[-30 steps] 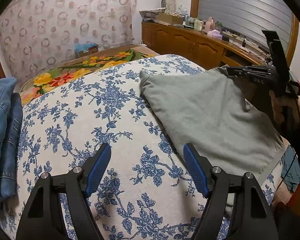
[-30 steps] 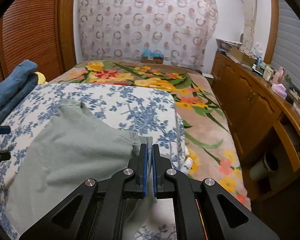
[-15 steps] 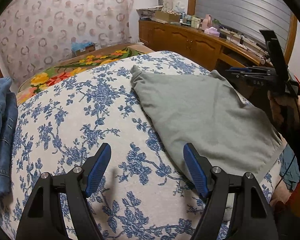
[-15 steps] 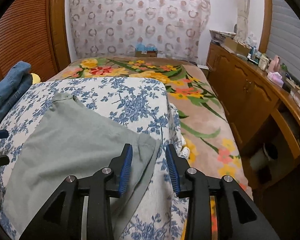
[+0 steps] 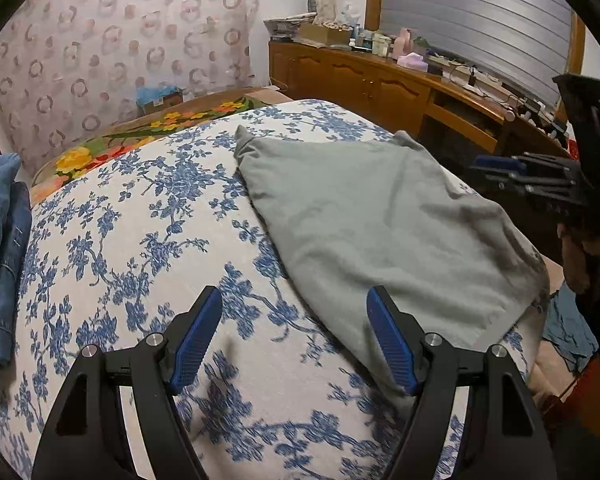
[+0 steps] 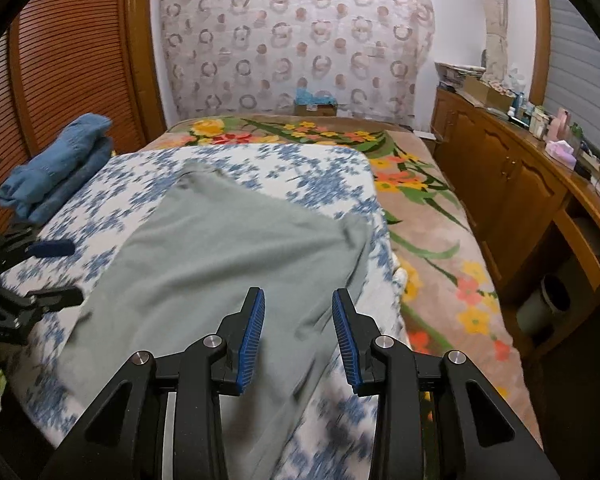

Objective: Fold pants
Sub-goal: 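Lower both tools to the shirt hem and close them on it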

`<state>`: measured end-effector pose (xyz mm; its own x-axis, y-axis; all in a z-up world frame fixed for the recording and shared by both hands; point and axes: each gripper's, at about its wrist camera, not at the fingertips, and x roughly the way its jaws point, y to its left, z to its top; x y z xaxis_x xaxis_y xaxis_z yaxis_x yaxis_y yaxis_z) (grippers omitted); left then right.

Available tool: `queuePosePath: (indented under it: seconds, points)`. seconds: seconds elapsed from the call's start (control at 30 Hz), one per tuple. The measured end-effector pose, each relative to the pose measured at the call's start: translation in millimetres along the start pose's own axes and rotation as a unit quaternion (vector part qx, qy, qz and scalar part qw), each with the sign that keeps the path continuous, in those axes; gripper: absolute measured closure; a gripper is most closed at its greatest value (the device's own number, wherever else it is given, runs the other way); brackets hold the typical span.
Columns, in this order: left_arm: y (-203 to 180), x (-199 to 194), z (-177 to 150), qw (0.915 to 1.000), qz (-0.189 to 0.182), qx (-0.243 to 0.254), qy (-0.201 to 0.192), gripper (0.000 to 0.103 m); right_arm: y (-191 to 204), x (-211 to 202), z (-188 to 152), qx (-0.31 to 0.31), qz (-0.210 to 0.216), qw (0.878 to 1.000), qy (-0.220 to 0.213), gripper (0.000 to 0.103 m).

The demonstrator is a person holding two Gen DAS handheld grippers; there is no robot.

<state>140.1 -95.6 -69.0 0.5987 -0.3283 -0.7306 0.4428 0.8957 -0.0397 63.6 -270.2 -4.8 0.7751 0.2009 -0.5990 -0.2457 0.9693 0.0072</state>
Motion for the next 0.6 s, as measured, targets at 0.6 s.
queuePosePath:
  seconds: [0.6]
  points:
    - [-23, -11, -30, 0.9998, -0.006, -0.010, 0.017, 0.027, -1, -43, -48, 0.026, -0.024, 0.999, 0.023, 0.055]
